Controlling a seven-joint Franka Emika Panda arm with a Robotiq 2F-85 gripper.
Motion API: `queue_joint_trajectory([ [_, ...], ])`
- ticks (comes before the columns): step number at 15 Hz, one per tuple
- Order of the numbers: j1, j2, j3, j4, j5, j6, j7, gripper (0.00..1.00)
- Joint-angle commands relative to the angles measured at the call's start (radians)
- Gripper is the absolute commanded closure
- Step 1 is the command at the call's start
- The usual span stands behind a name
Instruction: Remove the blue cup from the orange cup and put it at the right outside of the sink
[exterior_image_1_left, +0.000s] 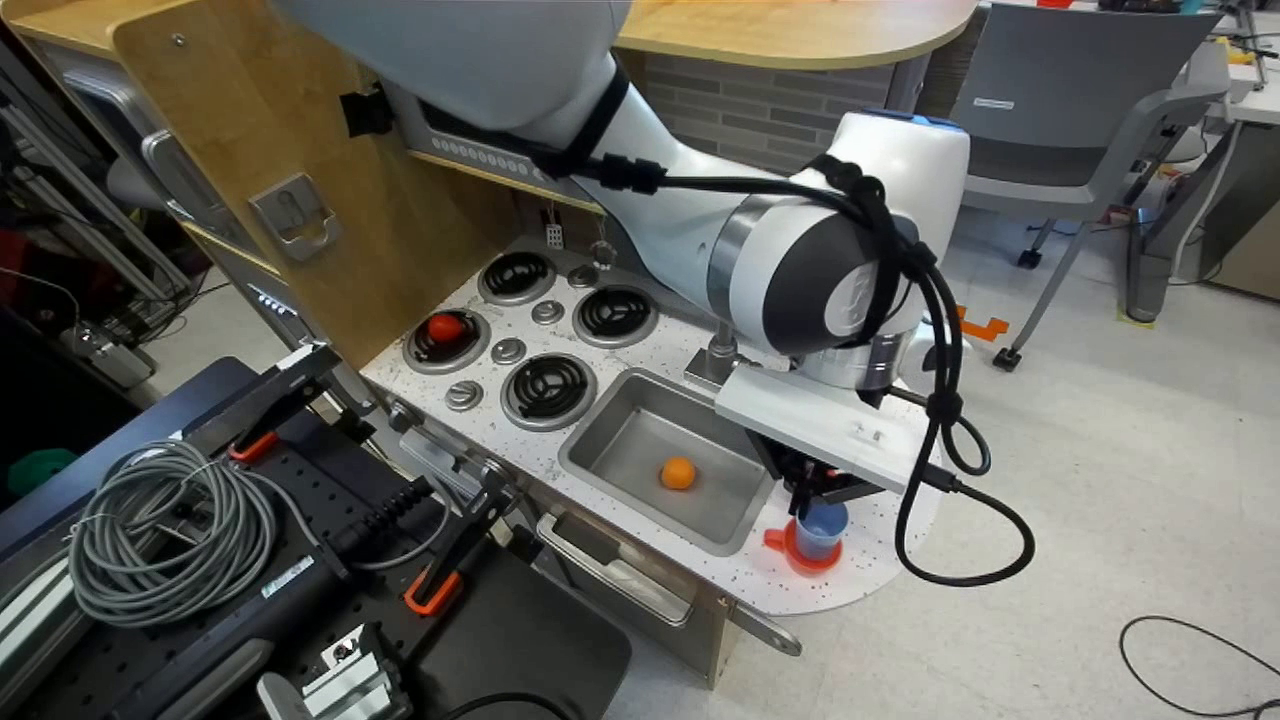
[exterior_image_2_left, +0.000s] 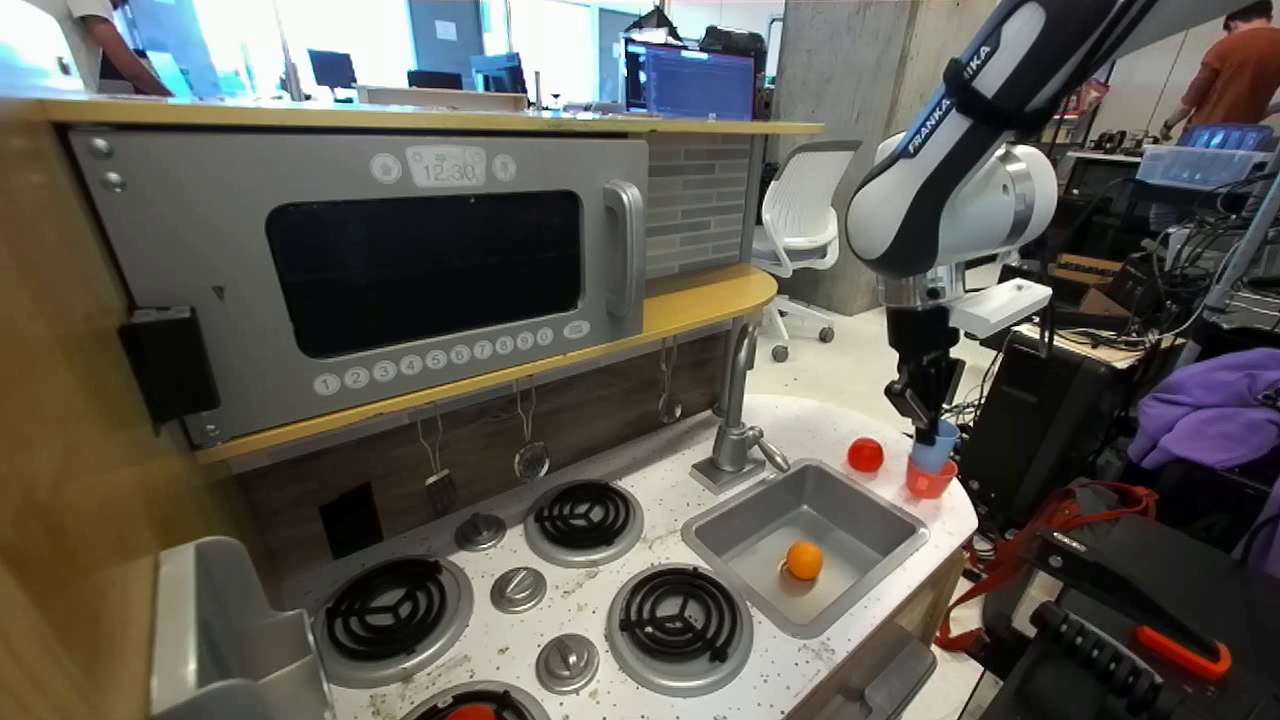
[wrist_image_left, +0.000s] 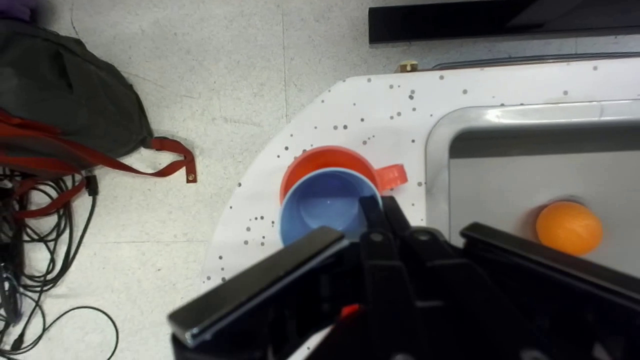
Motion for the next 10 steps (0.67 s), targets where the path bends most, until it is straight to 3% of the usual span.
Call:
queue_joint_trajectory([
  [1, -0.012, -0.103, 0.015, -0.069, 0.014, -0.043, -0.022, 0.99],
  [3, -0.018, -0.138, 0.017, -0.067, 0.025, -0.076, -0.021, 0.99],
  [6, -0.025, -0.129, 0.001, 0.026, 0.047, -0.146, 0.021, 0.99],
  [10, -0.037, -0.034, -0.012, 0.19, 0.1, -0.156, 0.135, 0.99],
])
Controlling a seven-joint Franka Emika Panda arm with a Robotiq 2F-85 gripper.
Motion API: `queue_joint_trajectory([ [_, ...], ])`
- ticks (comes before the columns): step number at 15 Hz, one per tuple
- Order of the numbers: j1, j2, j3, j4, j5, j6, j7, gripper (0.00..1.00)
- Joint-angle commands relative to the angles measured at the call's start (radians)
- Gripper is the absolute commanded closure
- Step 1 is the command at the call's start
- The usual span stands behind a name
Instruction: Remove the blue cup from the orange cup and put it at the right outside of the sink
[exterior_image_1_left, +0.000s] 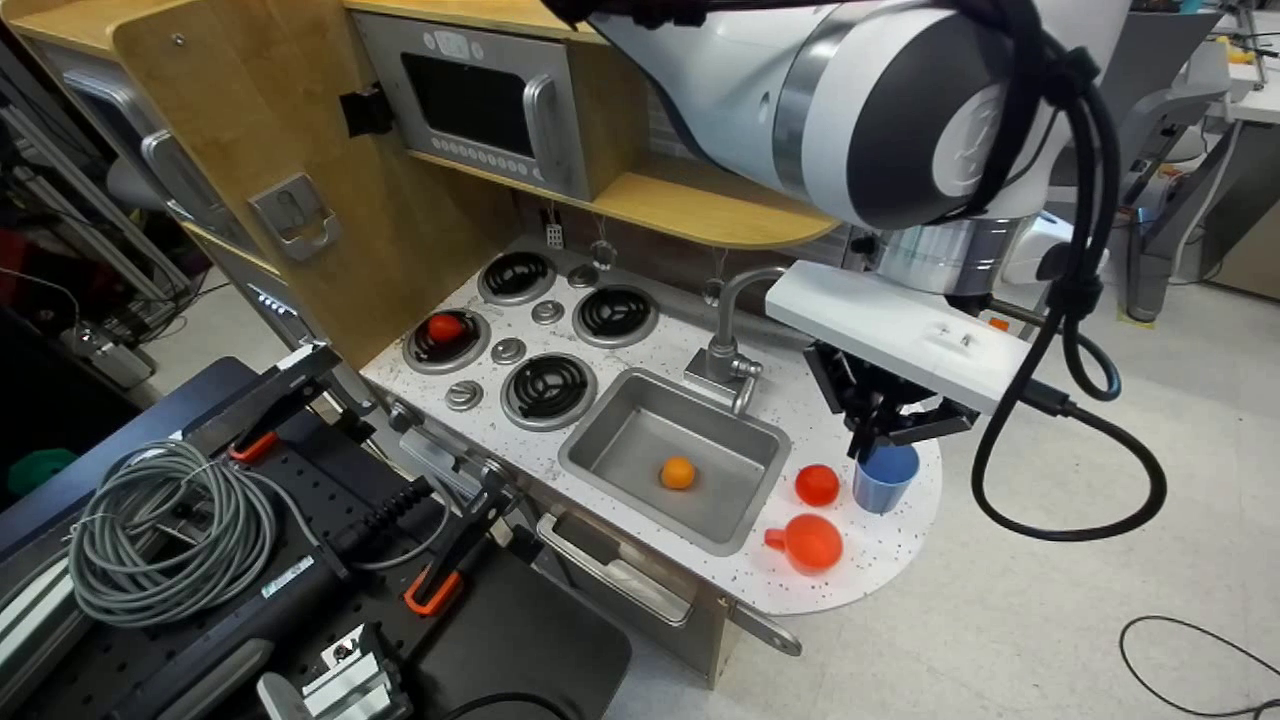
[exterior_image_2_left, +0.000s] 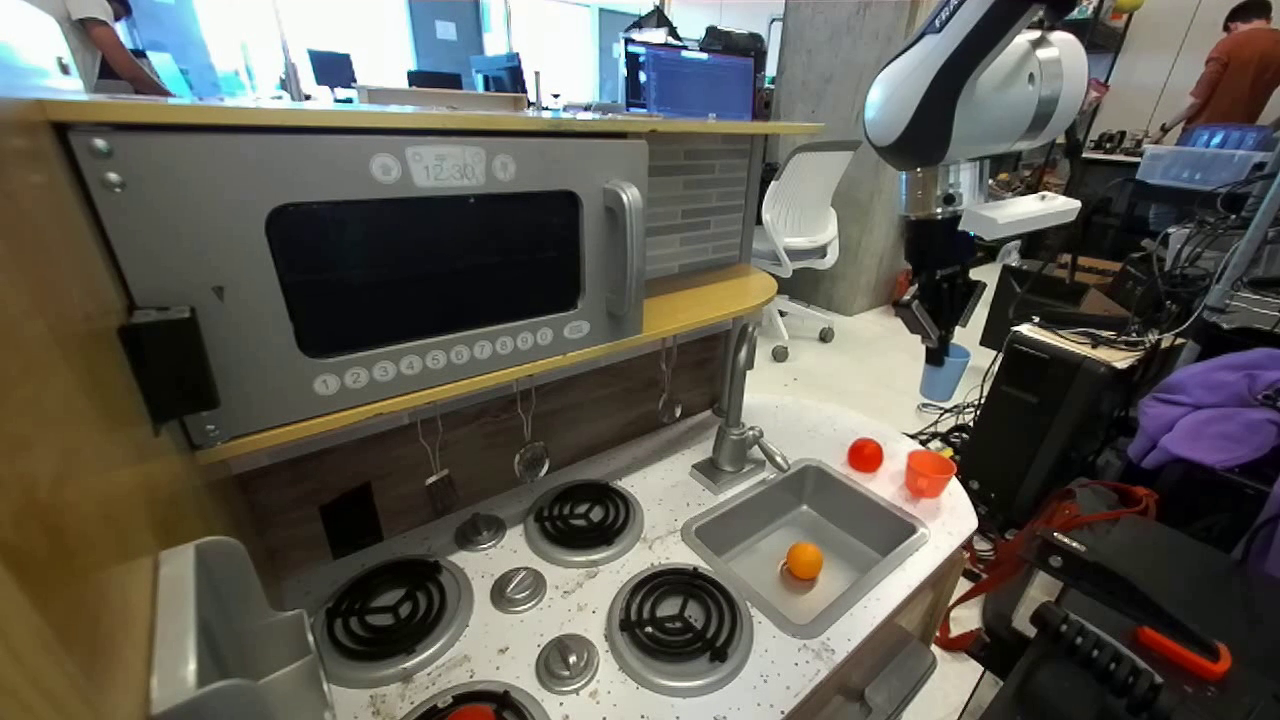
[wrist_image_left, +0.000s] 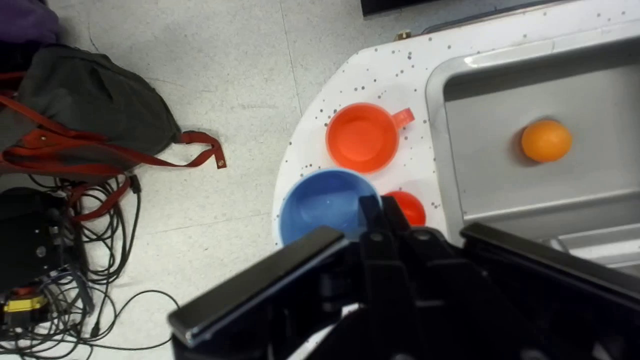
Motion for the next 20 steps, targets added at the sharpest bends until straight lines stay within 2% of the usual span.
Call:
queue_joint_trajectory([
  [1, -0.014, 0.114, -0.003, 0.18, 0.051, -0.039, 0.097, 0.99],
  [6, -0.01, 0.281, -0.006, 0.387, 0.088, -0.046, 0.229, 0.99],
  [11, -0.034, 0.45, -0.002, 0.605, 0.101, -0.129, 0.333, 0.99],
  [18, -0.078, 0.564, 0.013, 0.767, 0.115, -0.271, 0.381, 0.99],
  [19, -0.077, 0.559, 0.008, 0.763, 0.123, -0.273, 0.382, 0.72],
  [20, -0.08, 0.565, 0.008, 0.782, 0.123, -0.281, 0.383, 0.7],
])
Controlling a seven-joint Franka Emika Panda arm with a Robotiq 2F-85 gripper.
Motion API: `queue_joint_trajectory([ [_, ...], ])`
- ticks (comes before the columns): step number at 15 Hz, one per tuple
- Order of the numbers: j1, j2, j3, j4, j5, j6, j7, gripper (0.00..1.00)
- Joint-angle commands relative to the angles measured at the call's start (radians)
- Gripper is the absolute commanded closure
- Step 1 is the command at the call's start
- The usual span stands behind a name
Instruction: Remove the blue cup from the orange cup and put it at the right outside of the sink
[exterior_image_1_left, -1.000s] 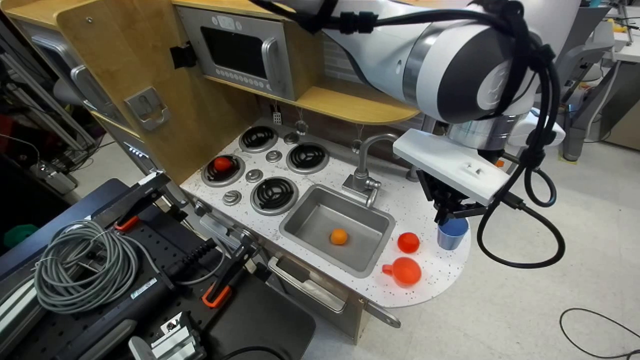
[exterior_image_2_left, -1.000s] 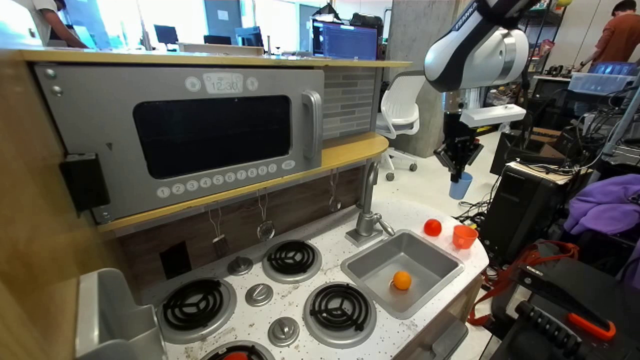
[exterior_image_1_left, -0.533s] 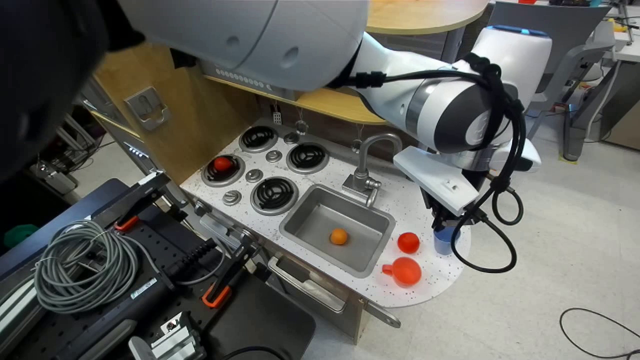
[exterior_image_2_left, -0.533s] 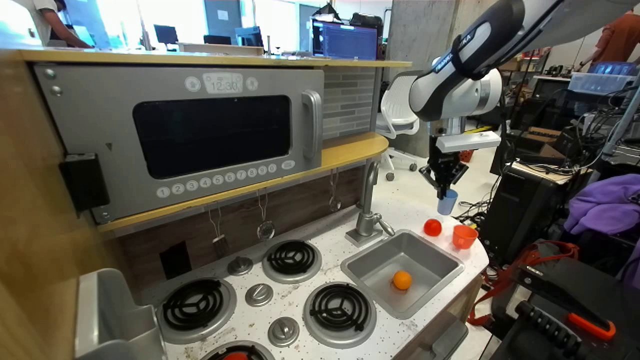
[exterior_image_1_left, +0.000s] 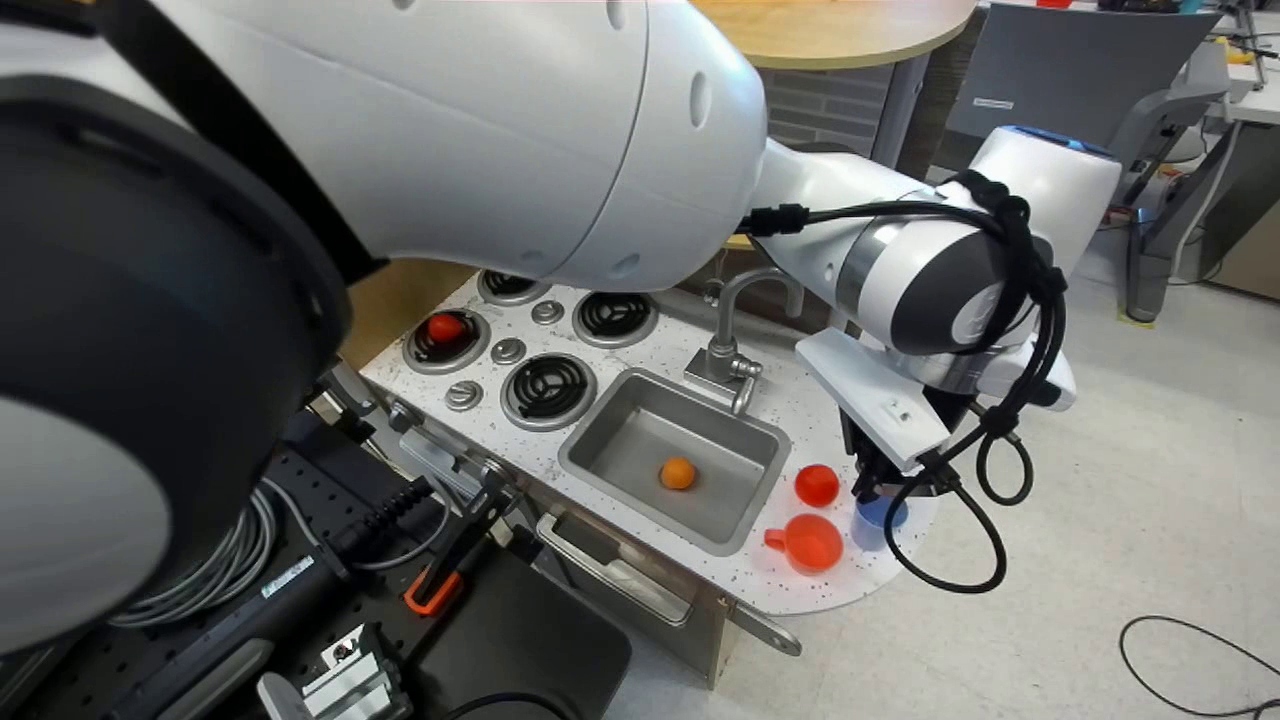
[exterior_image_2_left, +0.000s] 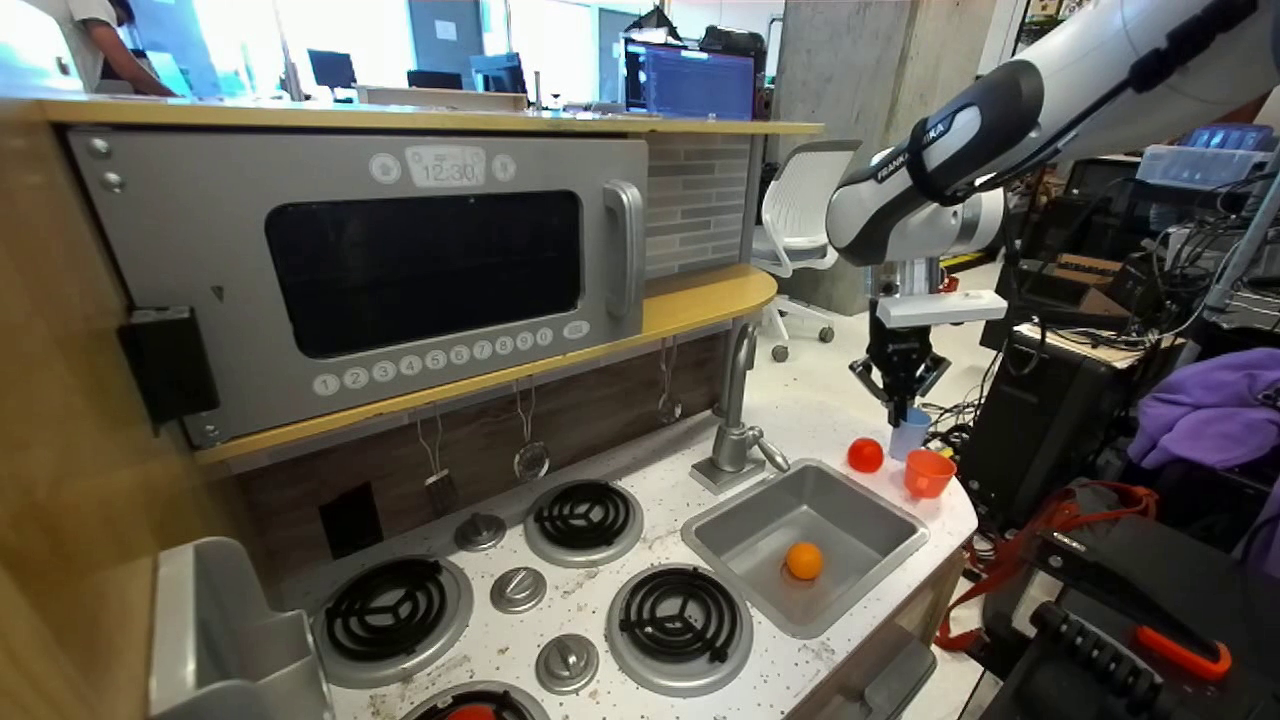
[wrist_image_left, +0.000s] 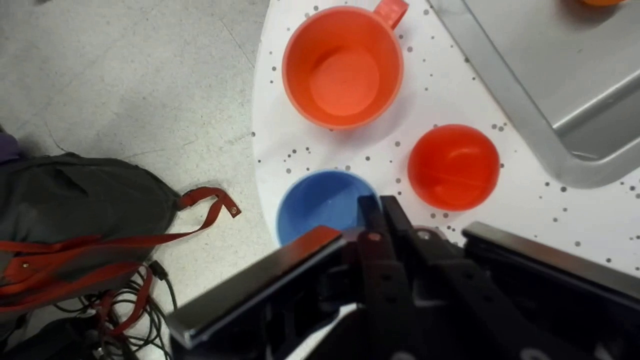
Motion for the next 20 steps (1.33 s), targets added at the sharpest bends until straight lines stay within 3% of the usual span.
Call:
queue_joint_trajectory([
  [1, -0.022, 0.045, 0.01, 0.116, 0.024, -0.067, 0.004, 0.64],
  [9, -0.021, -0.117, 0.031, 0.004, 0.014, -0.022, -0.071, 0.05],
  [10, -0.018, -0.142, 0.025, -0.017, 0.004, -0.014, -0.096, 0.01],
  [14, -0.01, -0.282, -0.015, -0.185, -0.054, 0.114, -0.256, 0.0],
  [17, -0.022, -0.384, -0.008, -0.311, -0.072, 0.245, -0.403, 0.0],
  [20, -0.041, -0.488, 0.006, -0.439, -0.056, 0.28, -0.516, 0.0],
])
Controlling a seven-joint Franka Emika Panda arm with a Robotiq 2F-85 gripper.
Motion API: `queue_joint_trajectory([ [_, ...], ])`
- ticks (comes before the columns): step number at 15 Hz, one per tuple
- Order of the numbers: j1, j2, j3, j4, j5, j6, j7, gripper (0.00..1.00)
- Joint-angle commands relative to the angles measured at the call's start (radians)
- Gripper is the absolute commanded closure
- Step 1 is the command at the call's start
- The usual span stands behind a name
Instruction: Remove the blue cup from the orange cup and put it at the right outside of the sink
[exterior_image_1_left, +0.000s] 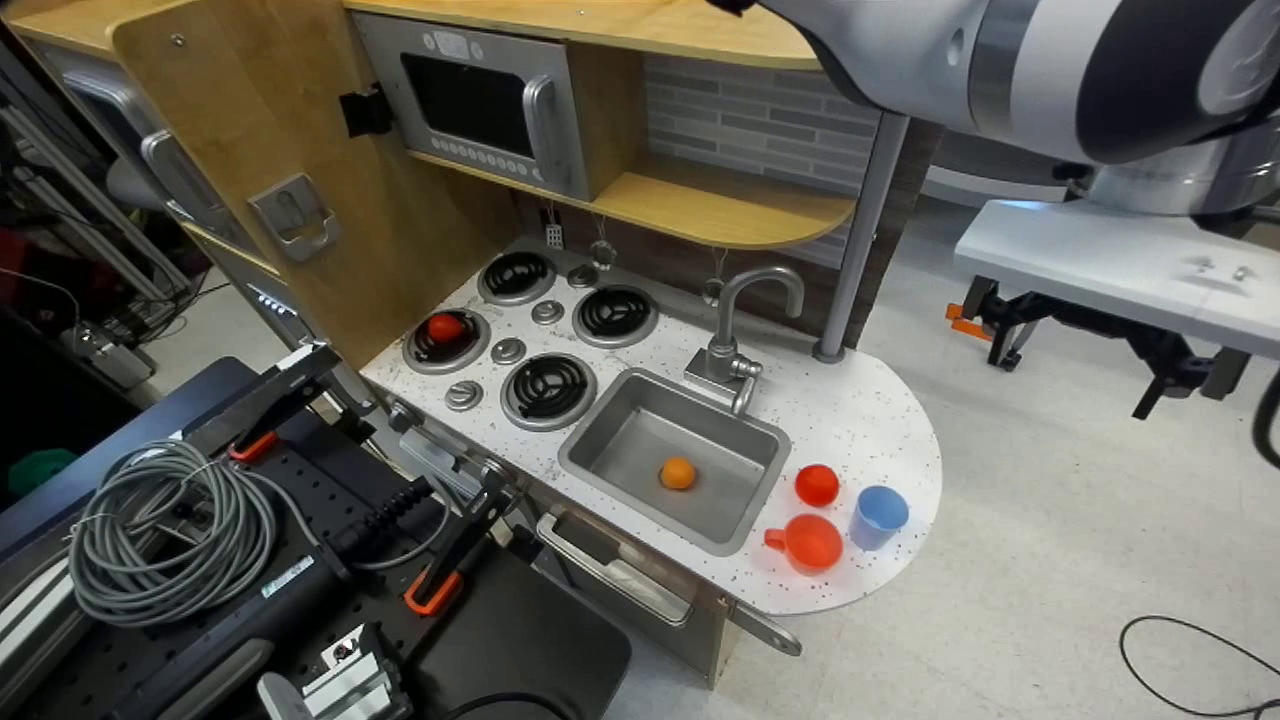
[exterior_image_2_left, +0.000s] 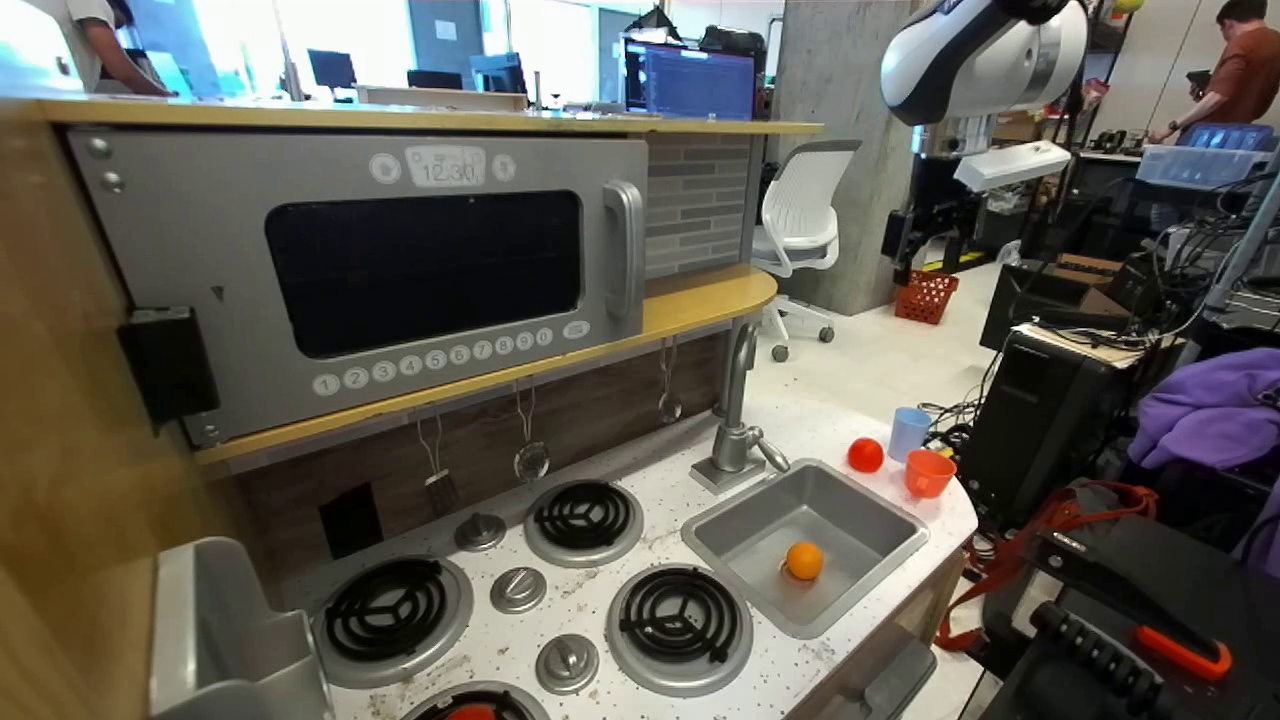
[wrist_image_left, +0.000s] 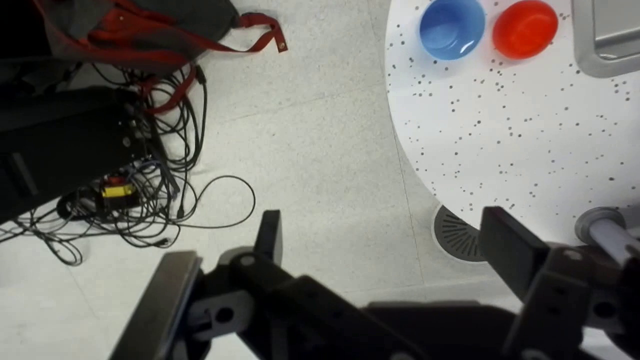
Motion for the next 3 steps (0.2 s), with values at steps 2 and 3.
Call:
queue_joint_trajectory([
  [2, -0.006, -0.064, 0.001, -0.079, 0.0, 0.013, -0.057, 0.0],
  [3, -0.008, -0.087, 0.002, -0.108, 0.0, 0.014, -0.07, 0.0],
])
